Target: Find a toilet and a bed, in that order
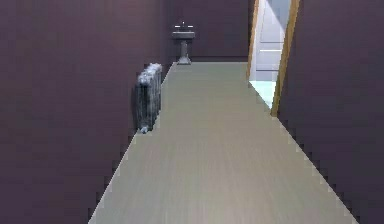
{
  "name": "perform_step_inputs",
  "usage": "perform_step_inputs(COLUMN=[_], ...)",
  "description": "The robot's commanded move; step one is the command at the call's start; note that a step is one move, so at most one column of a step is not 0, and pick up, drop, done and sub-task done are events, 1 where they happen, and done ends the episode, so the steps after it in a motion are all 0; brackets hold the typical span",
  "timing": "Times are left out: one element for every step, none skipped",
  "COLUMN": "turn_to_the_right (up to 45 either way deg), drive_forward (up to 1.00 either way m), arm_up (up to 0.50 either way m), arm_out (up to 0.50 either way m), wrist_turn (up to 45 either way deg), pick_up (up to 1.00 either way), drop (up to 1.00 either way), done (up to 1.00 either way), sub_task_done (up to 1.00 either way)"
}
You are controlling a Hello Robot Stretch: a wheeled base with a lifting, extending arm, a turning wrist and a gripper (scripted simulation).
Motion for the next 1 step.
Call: perform_step_inputs(turn_to_the_right=[30.0], drive_forward=[0.00], arm_up=[0.00], arm_out=[0.00], wrist_turn=[0.0], pick_up=[0.00], drop=[0.00], done=[0.00], sub_task_done=[0.00])
